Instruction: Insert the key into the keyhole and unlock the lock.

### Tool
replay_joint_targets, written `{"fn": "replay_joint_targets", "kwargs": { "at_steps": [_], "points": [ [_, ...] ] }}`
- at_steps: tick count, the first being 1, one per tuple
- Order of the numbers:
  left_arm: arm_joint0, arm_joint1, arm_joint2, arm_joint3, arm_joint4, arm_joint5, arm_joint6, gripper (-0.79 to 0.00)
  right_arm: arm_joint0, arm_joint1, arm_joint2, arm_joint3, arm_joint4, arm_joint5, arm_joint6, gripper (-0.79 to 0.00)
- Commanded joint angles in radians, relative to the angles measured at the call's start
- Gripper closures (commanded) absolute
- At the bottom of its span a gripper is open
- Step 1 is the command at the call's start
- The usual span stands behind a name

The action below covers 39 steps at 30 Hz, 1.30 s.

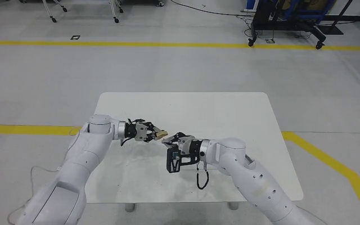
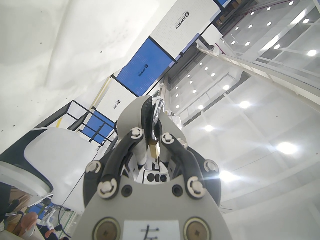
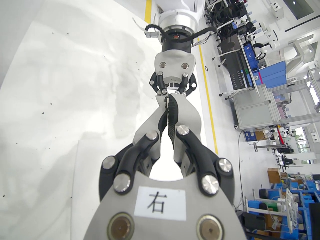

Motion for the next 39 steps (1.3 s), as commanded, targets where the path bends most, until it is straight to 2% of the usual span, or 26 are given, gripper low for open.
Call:
{"fn": "replay_joint_targets", "kwargs": {
  "at_steps": [1, 23, 39],
  "points": [
    [-0.007, 0.002, 0.021, 0.008, -0.004, -0.007, -0.007, 0.0, -0.007, 0.004, 0.01, -0.007, -0.003, -0.004, -0.01, 0.0],
    [-0.086, 0.002, 0.23, 0.107, -0.145, -0.058, -0.058, 0.0, 0.05, -0.008, -0.069, 0.051, 0.007, 0.036, 0.059, 0.0],
    [-0.111, 0.007, 0.317, 0.127, -0.217, -0.069, -0.069, 0.0, 0.085, -0.019, -0.099, 0.081, 0.019, 0.063, 0.126, 0.0]
  ]
}}
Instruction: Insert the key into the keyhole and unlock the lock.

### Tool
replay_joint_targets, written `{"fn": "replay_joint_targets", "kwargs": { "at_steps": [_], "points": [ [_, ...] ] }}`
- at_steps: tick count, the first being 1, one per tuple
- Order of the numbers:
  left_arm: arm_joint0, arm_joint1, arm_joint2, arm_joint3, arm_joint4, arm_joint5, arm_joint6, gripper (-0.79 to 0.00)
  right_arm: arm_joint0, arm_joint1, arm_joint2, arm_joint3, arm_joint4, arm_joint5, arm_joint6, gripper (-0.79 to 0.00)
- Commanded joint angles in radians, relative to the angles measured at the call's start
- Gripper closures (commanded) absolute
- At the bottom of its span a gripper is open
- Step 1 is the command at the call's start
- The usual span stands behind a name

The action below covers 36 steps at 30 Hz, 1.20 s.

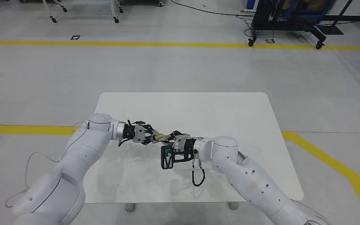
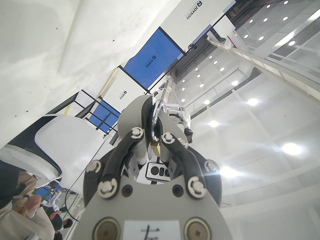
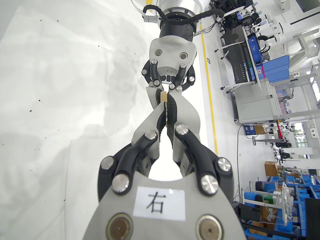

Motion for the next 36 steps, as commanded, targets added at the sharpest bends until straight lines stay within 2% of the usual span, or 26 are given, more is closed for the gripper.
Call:
{"fn": "replay_joint_targets", "kwargs": {
  "at_steps": [1, 10, 11, 12, 20, 23, 30, 33, 35, 36],
  "points": [
    [-0.002, 0.001, 0.008, 0.001, -0.008, 0.001, 0.001, 0.0, 0.002, -0.001, -0.002, 0.002, 0.001, 0.002, 0.006, 0.0],
    [-0.012, 0.005, 0.041, 0.001, -0.039, -0.004, -0.004, 0.0, 0.02, -0.008, -0.019, 0.021, 0.009, 0.016, 0.028, -0.015],
    [-0.013, 0.006, 0.043, 0.001, -0.042, -0.004, -0.004, 0.0, 0.021, -0.008, -0.02, 0.02, 0.01, 0.018, 0.027, -0.653],
    [-0.014, 0.006, 0.046, 0.001, -0.045, -0.005, -0.005, 0.0, 0.02, -0.009, -0.021, 0.017, 0.01, 0.019, 0.025, -0.785],
    [-0.025, 0.011, 0.018, 0.026, -0.114, 0.001, 0.004, 0.0, 0.011, -0.007, -0.014, 0.001, 0.013, 0.028, 0.02, -0.785],
    [-0.023, 0.012, -0.014, 0.035, -0.149, -0.04, 0.047, 0.0, 0.011, -0.007, -0.014, 0.001, 0.013, 0.028, 0.02, -0.785],
    [0.004, 0.019, -0.087, 0.01, -0.177, -0.279, 0.245, 0.0, 0.008, -0.007, -0.014, -0.003, 0.019, 0.033, 0.013, -0.785],
    [0.019, 0.026, -0.105, -0.012, -0.156, -0.362, 0.306, 0.0, -0.02, 0.0, 0.004, -0.013, 0.06, 0.04, -0.106, -0.785],
    [0.034, 0.03, -0.112, -0.042, -0.12, -0.444, 0.361, 0.0, -0.03, 0.007, 0.03, 0.017, 0.123, -0.013, -0.205, -0.785],
    [0.042, 0.033, -0.116, -0.058, -0.101, -0.485, 0.386, 0.0, -0.026, 0.01, 0.048, 0.037, 0.151, -0.03, -0.228, -0.702]
  ]
}}
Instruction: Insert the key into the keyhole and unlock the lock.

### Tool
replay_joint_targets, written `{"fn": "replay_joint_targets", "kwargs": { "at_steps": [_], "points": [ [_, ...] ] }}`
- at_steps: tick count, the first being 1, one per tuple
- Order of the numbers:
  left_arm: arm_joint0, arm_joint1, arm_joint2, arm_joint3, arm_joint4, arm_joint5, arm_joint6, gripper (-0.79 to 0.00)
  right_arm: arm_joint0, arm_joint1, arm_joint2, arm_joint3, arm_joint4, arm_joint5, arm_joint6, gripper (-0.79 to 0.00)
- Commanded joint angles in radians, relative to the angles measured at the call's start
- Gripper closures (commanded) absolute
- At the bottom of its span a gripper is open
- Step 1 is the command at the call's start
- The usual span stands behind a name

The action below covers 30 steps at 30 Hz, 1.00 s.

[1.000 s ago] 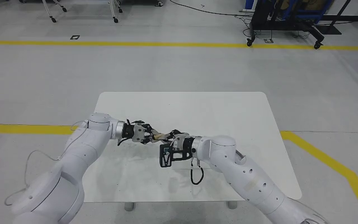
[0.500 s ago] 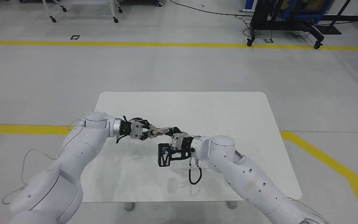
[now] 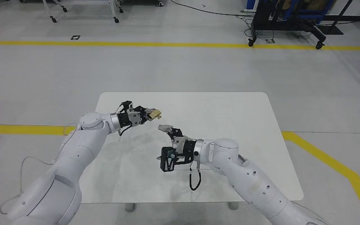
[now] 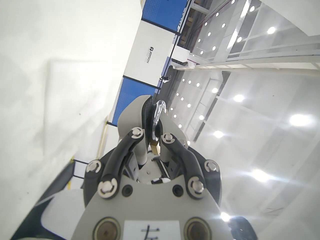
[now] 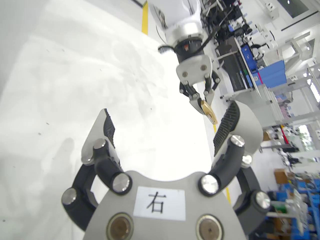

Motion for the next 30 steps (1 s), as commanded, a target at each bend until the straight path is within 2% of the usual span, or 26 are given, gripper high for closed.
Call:
{"fn": "replay_joint_targets", "kwargs": {
  "at_steps": [1, 3, 6, 9, 17, 30],
  "points": [
    [0.016, 0.006, -0.006, -0.03, 0.044, -0.091, 0.058, 0.0, 0.008, 0.004, 0.026, 0.041, 0.064, -0.054, -0.061, -0.348],
    [0.036, 0.013, -0.015, -0.063, 0.085, -0.16, 0.106, 0.0, 0.032, 0.007, 0.037, 0.089, 0.117, -0.142, -0.104, 0.0],
    [0.07, 0.027, -0.042, -0.111, 0.1, -0.214, 0.116, 0.0, 0.071, 0.008, 0.042, 0.164, 0.175, -0.24, -0.1, 0.0],
    [0.095, 0.043, -0.071, -0.154, 0.114, -0.203, 0.104, 0.0, 0.126, -0.001, 0.031, 0.247, 0.254, -0.287, -0.081, 0.0],
    [0.136, 0.067, -0.114, -0.249, 0.162, -0.15, 0.065, 0.0, 0.233, -0.037, -0.033, 0.383, 0.323, -0.213, -0.048, 0.0],
    [0.176, 0.083, -0.171, -0.313, 0.191, -0.065, 0.03, 0.0, 0.293, -0.073, -0.101, 0.481, 0.331, -0.091, -0.058, 0.0]
  ]
}}
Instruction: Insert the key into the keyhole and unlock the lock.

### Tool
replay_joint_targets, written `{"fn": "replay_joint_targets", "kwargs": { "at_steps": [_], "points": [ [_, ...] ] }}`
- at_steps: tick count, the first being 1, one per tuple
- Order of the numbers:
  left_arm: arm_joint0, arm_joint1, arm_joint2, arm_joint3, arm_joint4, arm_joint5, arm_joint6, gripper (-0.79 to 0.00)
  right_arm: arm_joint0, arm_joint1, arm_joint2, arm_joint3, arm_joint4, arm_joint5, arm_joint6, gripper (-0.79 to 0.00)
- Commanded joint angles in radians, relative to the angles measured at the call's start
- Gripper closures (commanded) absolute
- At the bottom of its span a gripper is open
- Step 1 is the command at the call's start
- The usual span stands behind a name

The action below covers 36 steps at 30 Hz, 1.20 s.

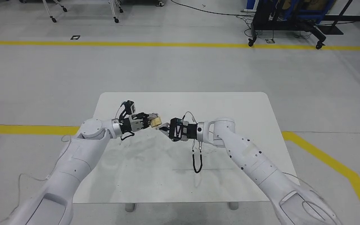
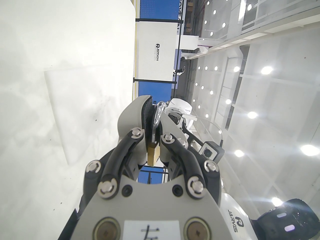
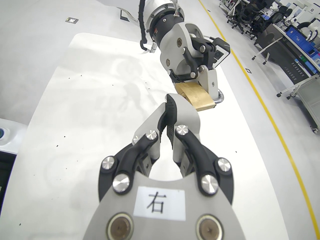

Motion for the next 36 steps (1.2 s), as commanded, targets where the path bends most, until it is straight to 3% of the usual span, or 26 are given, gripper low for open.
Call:
{"fn": "replay_joint_targets", "kwargs": {
  "at_steps": [1, 10, 17, 19, 20, 21, 22, 25, 26, 29, 30, 33, 36],
  "points": [
    [0.003, 0.0, -0.004, -0.004, 0.006, 0.011, 0.0, 0.0, 0.001, -0.003, -0.004, 0.004, -0.004, 0.024, -0.005, 0.0],
    [0.014, -0.007, -0.03, -0.006, -0.018, 0.072, 0.032, 0.0, -0.005, -0.009, -0.006, 0.01, -0.016, 0.094, -0.036, 0.0],
    [0.012, -0.014, -0.056, 0.011, -0.059, 0.108, 0.054, 0.0, -0.089, 0.014, 0.028, -0.087, -0.105, 0.187, -0.083, 0.0],
    [0.011, -0.017, -0.06, 0.015, -0.062, 0.12, 0.062, 0.0, -0.12, 0.023, 0.032, -0.136, -0.171, 0.222, -0.076, -0.234],
    [0.011, -0.018, -0.061, 0.016, -0.06, 0.122, 0.068, 0.0, -0.136, 0.027, 0.031, -0.165, -0.209, 0.245, -0.065, -0.311],
    [0.011, -0.019, -0.062, 0.016, -0.056, 0.122, 0.075, 0.0, -0.153, 0.03, 0.027, -0.192, -0.243, 0.267, -0.051, -0.336],
    [0.01, -0.02, -0.062, 0.015, -0.048, 0.12, 0.08, 0.0, -0.169, 0.032, 0.016, -0.221, -0.271, 0.271, -0.042, -0.336],
    [0.011, -0.023, -0.061, 0.01, -0.018, 0.097, 0.09, 0.0, -0.182, 0.035, -0.008, -0.269, -0.315, 0.236, -0.027, -0.16],
    [0.012, -0.023, -0.062, 0.008, -0.013, 0.091, 0.091, 0.0, -0.182, 0.034, -0.015, -0.277, -0.329, 0.235, -0.011, -0.163],
    [0.016, -0.024, -0.066, 0.006, -0.001, 0.082, 0.096, 0.0, -0.185, 0.029, -0.032, -0.305, -0.399, 0.311, 0.065, -0.357],
    [0.018, -0.025, -0.069, 0.006, 0.0, 0.082, 0.096, 0.0, -0.19, 0.028, -0.039, -0.315, -0.418, 0.336, 0.074, -0.385],
    [0.021, -0.025, -0.077, 0.006, 0.002, 0.085, 0.093, 0.0, -0.208, 0.026, -0.049, -0.345, -0.495, 0.428, 0.103, -0.372],
    [0.026, -0.025, -0.082, 0.0, 0.01, 0.081, 0.078, 0.0, -0.239, 0.025, -0.062, -0.382, -0.617, 0.564, 0.171, -0.296]
  ]
}}
